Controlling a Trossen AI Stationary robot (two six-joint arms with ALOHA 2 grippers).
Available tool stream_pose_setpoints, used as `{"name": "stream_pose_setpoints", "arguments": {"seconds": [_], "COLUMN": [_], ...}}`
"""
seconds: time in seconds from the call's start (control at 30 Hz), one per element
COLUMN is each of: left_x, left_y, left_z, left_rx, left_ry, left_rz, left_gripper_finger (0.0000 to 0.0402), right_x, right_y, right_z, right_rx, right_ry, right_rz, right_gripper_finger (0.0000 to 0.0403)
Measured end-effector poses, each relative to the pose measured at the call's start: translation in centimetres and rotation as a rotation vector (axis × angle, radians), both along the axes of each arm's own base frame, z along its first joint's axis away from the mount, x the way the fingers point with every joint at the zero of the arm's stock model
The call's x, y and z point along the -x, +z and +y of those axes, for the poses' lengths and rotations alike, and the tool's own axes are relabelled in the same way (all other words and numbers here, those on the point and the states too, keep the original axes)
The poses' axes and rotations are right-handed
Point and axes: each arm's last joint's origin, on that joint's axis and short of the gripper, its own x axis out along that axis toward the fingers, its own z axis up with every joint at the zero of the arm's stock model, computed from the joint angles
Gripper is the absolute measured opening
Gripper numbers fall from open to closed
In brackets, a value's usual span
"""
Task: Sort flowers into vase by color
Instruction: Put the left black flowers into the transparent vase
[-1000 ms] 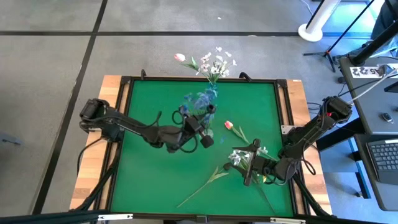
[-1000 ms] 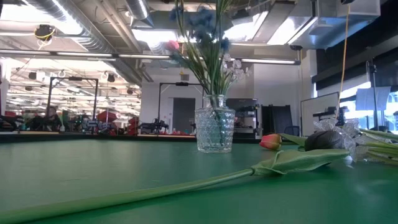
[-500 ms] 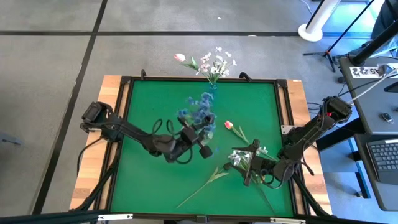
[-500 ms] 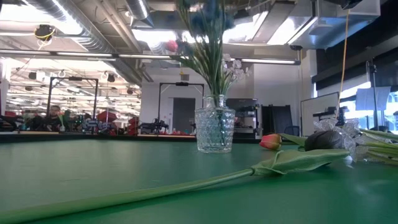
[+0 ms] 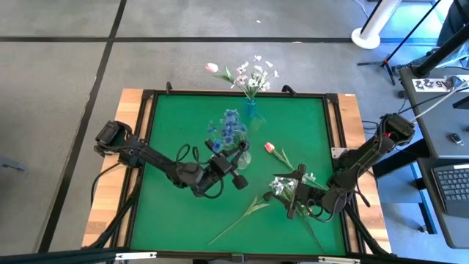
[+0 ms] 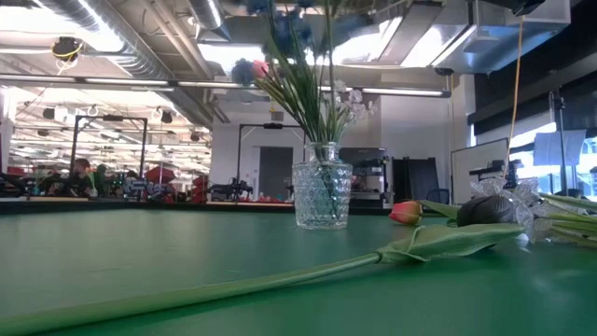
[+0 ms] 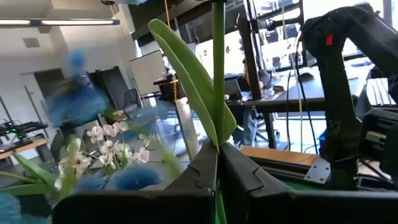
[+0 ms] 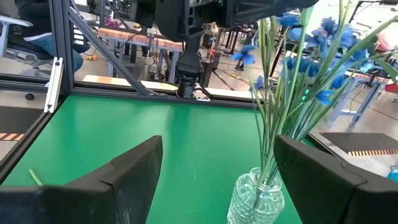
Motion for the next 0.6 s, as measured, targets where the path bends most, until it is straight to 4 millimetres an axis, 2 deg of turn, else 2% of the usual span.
{"name": "stream_pose_setpoints", "arguments": {"seconds": [0.33, 0.6], "left_x": [0.0, -0.6], "left_y": [-0.4, -0.4], "left_z": [0.2, 1.6], "left_rx": [-0.020, -0.026], "left_ry": [0.057, 0.054], "left_rz": [0.065, 0.056], "left_gripper_finger": [0.0000, 0.0000], "right_x": [0.0, 0.0], "right_y": [0.0, 0.0], "right_z": [0.0, 0.0], "right_rx": [0.000, -0.004], "right_ry": [0.000, 0.000], "right_rz": [0.000, -0.001], "right_gripper_finger": [0.0307, 0.0307]}}
